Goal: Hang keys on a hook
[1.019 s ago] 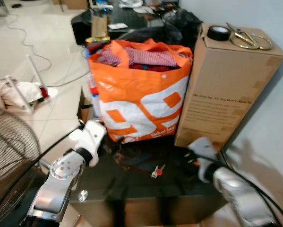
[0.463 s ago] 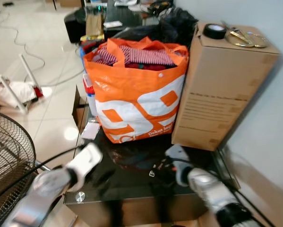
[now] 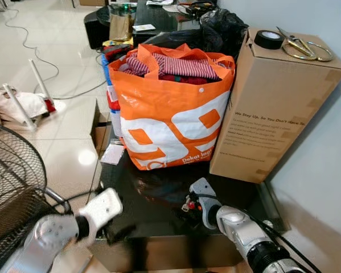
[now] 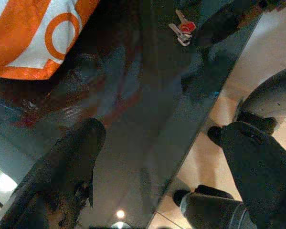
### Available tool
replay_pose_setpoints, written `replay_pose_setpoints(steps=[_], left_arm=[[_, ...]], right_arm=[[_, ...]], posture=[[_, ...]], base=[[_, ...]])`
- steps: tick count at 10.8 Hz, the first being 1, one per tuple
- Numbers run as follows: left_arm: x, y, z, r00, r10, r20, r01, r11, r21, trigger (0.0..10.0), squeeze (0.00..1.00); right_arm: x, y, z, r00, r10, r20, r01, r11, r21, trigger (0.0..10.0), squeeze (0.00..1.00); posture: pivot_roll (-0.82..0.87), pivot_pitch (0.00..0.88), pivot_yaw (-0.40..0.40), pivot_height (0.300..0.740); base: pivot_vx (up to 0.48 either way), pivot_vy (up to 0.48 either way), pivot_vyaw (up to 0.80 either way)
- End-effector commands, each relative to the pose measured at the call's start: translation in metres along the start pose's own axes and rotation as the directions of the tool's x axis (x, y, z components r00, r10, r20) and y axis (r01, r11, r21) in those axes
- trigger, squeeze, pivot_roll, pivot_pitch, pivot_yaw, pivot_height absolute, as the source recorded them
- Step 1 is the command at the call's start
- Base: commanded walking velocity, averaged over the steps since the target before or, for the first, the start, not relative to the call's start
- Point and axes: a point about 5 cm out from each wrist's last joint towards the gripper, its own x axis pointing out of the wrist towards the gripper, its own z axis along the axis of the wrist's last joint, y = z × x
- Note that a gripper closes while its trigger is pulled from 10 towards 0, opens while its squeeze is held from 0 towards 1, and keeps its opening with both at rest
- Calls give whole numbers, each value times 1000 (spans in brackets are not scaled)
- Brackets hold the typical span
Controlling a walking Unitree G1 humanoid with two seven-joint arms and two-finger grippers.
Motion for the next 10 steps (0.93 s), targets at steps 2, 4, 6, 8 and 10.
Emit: replay_pose_setpoints(steps=[2, 4, 6, 8, 10], left_arm=[[-4, 1, 3, 1000, 4, -9, -4, 1000, 15, 10000, 0], [-6, 0, 3, 1000, 8, -10, -8, 1000, 8, 10000, 0], [-9, -1, 4, 1000, 9, -13, -8, 1000, 8, 10000, 0], [-12, -1, 3, 1000, 3, -21, -3, 1000, 10, 10000, 0], [-17, -2, 3, 999, -7, -33, 8, 1000, 14, 10000, 4]], right_arm=[[3, 0, 2, 1000, -17, 3, 17, 1000, -12, 0, 0], [6, 2, 0, 999, -48, 6, 48, 998, 30, 0, 0], [9, 2, 2, 996, -88, 34, 85, 994, 68, 0, 0], [11, 4, 2, 994, -105, 43, 101, 991, 90, 0, 0], [13, 8, 0, 992, -117, 43, 113, 989, 97, 0, 0]], posture=[[-1, 0, -44, 740], [5, 0, -49, 740], [15, 0, -45, 740], [23, 0, -35, 740], [32, 18, -17, 740]], base=[[0, 0, 0], [0, 0, 0], [0, 0, 0], [0, 0, 0], [0, 0, 0]])
